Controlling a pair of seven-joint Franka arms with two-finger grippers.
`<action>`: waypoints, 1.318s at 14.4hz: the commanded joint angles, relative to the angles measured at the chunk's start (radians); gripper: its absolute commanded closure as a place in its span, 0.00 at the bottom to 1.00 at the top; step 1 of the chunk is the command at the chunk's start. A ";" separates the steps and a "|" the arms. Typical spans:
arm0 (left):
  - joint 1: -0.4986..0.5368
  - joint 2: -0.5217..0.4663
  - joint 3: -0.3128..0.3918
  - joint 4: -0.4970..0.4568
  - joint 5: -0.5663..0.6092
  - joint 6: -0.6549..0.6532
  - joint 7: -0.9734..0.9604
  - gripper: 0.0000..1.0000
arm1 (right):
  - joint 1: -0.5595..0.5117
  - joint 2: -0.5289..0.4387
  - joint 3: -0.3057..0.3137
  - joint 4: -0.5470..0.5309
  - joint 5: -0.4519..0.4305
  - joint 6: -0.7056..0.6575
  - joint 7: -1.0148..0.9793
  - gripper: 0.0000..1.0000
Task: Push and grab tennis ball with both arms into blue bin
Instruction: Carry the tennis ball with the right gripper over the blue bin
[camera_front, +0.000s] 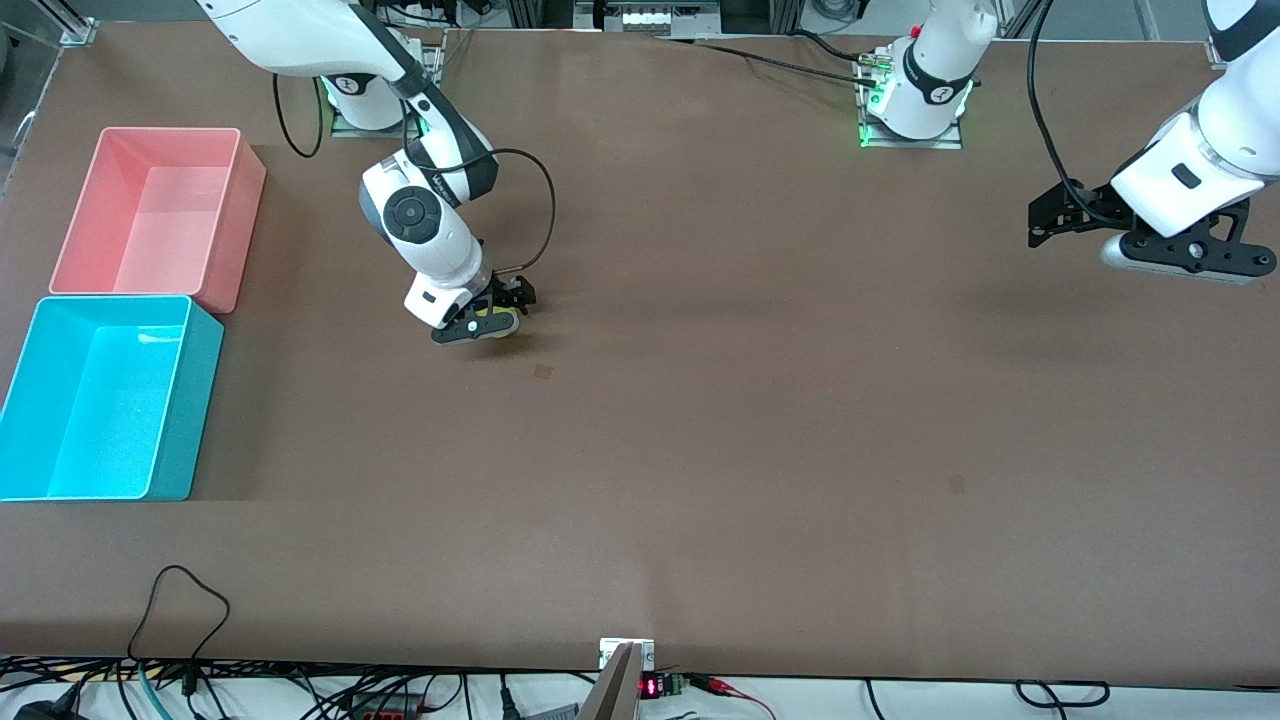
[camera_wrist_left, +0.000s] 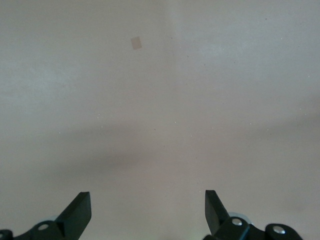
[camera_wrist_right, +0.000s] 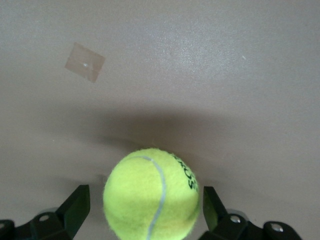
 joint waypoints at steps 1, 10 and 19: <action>0.003 0.018 -0.006 0.034 0.023 -0.025 0.024 0.00 | -0.003 0.022 -0.002 0.017 -0.030 0.021 -0.008 0.00; 0.003 0.017 -0.006 0.036 0.023 -0.025 0.024 0.00 | -0.003 0.036 -0.003 0.020 -0.030 0.036 -0.029 0.34; 0.006 0.017 -0.006 0.036 0.023 -0.022 0.024 0.00 | -0.014 -0.010 -0.021 0.046 -0.030 0.003 -0.052 1.00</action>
